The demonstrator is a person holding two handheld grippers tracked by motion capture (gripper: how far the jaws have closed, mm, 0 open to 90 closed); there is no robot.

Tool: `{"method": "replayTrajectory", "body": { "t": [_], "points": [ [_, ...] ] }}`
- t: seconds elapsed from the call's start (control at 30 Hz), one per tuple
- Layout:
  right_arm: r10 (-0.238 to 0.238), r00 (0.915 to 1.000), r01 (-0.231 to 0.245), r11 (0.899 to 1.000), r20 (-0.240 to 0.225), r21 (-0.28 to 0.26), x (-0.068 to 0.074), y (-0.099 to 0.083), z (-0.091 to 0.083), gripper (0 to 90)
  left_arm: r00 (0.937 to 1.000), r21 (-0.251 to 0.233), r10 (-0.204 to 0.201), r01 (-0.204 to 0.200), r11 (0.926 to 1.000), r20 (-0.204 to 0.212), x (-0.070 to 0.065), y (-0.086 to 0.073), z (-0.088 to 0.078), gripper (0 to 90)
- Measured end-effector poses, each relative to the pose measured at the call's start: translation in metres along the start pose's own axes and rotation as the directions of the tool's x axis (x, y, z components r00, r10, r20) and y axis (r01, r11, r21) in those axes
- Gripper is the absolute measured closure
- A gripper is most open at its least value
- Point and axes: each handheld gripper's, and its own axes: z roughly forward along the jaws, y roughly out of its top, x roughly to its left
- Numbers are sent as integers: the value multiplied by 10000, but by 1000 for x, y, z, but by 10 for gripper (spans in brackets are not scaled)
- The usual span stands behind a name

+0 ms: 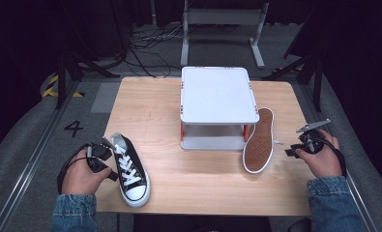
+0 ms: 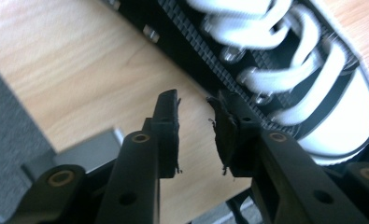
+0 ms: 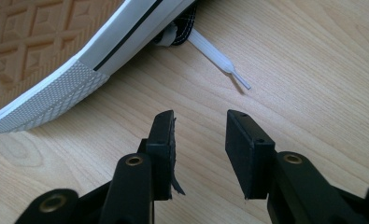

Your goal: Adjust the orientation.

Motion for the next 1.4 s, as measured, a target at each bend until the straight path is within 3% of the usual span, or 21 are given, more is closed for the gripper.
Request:
{"method": "replayTrajectory", "body": {
  "t": [0.07, 0.17, 0.23, 0.43, 0.63, 0.7, 0.83, 0.97, 1.07, 1.13, 1.17, 1.2, 1.27, 1.33, 1.37, 1.4],
  "points": [
    [32, 10000, -32, 10000, 9, -8, 0, -1, 1, 640, 9999, 540, 106, -106, 9985, 9, 0, -1, 6, 704],
    [5, 10000, -5, 10000, 2, 36, 0, -1, 1, 641, 9961, 1257, 701, -763, 9891, 533, -8, 2, 17, 749],
    [-27, 10000, 27, 10000, 22, 35, 1, 0, 1, 641, 9950, 1424, 948, -982, 9849, 305, -15, 6, 15, 819],
    [30, 10000, -31, 10000, 44, 56, 1, -3, 0, 641, 9877, 1152, 1476, -1528, 9815, 520, -25, 19, 18, 808],
    [196, 9998, -196, 9998, 95, 55, -1, -11, -3, 640, 9696, 702, 2352, -2397, 9683, 677, -45, 43, 26, 738],
    [283, 9995, -284, 9996, 132, 37, -2, -15, -4, 640, 9601, 517, 2705, -2743, 9603, 706, -53, 54, 31, 723],
    [343, 9993, -343, 9994, 179, 5, -2, -20, -7, 642, 9477, -38, 3105, -3111, 9504, 743, -62, 74, 36, 726],
    [428, 9988, -427, 9991, 252, -30, -2, -26, -9, 643, 9457, -449, 3187, -3163, 9476, 642, -69, 88, 40, 704],
    [472, 9985, -471, 9989, 282, -32, -2, -28, -9, 642, 9446, -360, 3232, -3215, 9462, 575, -71, 89, 38, 654],
    [498, 9984, -498, 9988, 263, -17, -3, -29, -10, 640, 9403, -552, 3347, -3316, 9418, 617, -71, 86, 33, 581],
    [505, 9983, -504, 9987, 279, -13, -4, -29, -10, 639, 9343, -765, 3541, -3503, 9335, 416, -71, 84, 28, 517],
    [513, 9983, -513, 9987, 283, -15, -4, -29, -11, 639, 9324, -1012, 3606, -3567, 9287, 237, -70, 80, 22, 446],
    [496, 9984, -494, 9988, 256, -70, -4, -29, -11, 639, 9337, -1241, 3581, -3556, 9264, -17, -66, 74, 9, 428],
    [453, 9987, -451, 9990, 252, -74, -4, -28, -11, 639, 9366, -1757, 3363, -3491, 9205, -986, -56, 64, -11, 357],
    [453, 9987, -451, 9990, 252, -74, -4, -28, -11, 639, 9366, -1757, 3363, -3491, 9205, -986, -56, 64, -11, 340],
    [439, 9986, -437, 9990, 281, -64, -3, -27, -11, 639, 9354, -1954, 3289, -3493, 9164, -1297, -52, 61, -17, 340]
  ]
}}
